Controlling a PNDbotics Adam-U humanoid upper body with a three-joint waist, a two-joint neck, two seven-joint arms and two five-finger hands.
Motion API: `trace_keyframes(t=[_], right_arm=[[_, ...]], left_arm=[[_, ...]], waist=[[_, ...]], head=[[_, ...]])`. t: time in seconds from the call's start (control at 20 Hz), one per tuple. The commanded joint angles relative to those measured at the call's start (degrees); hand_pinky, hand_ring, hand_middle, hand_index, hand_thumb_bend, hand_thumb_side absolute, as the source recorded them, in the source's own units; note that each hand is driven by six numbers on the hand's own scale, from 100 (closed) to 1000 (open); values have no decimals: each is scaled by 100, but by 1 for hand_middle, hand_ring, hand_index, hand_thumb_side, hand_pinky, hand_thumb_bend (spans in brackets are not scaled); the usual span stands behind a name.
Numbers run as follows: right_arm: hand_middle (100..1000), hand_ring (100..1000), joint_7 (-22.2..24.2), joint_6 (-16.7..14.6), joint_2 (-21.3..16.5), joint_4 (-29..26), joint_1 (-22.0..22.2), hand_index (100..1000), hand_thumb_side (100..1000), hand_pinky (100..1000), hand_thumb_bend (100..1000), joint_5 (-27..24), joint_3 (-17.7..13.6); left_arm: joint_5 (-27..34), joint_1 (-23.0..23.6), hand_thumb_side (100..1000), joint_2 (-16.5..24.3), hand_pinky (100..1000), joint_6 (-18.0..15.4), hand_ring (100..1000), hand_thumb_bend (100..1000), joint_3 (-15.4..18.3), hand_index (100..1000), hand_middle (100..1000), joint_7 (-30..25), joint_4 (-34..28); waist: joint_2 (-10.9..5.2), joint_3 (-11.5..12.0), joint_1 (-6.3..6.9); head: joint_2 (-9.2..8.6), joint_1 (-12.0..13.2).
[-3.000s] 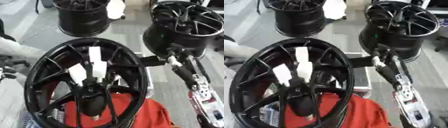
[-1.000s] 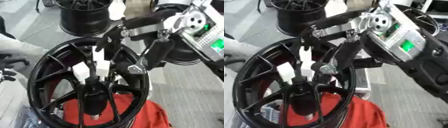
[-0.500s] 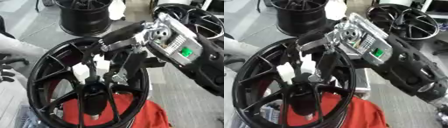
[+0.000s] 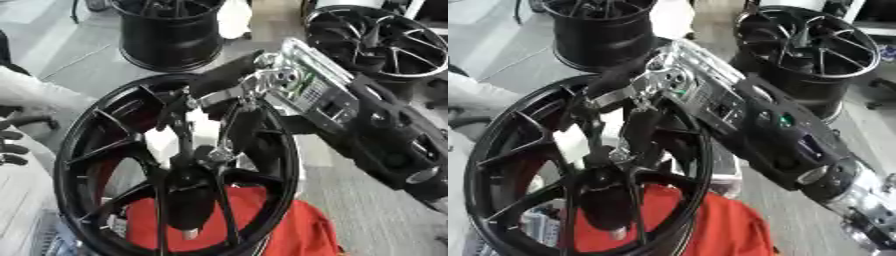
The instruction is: Pull the pin out of the wheel hub.
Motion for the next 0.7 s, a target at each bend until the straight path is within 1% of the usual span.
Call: trace_keyframes(t=[0.05,0.4,0.7], right_arm=[[912,929,-1,-81,14,125,-108,946,299,872,146,139,-77],[901,910,-1,-187,72,467,-74,945,304,867,146,452,-174],[890,885,-1,-265,59,661,-32,943,312,855,147,572,-215]], left_arm=[[-3,-91,723,92,535,-8,588,100,-8,821,632,-25,-105],[-7,-90,722,89,535,-11,588,100,-8,821,632,-26,-103],[-15,-86,723,87,535,-11,588,100,0,821,632,-18,-102]], waist=[[-53,7,41],[-51,0,48],[-48,-13,49]], head=[[-62,-20],[-69,-17],[-67,-13]])
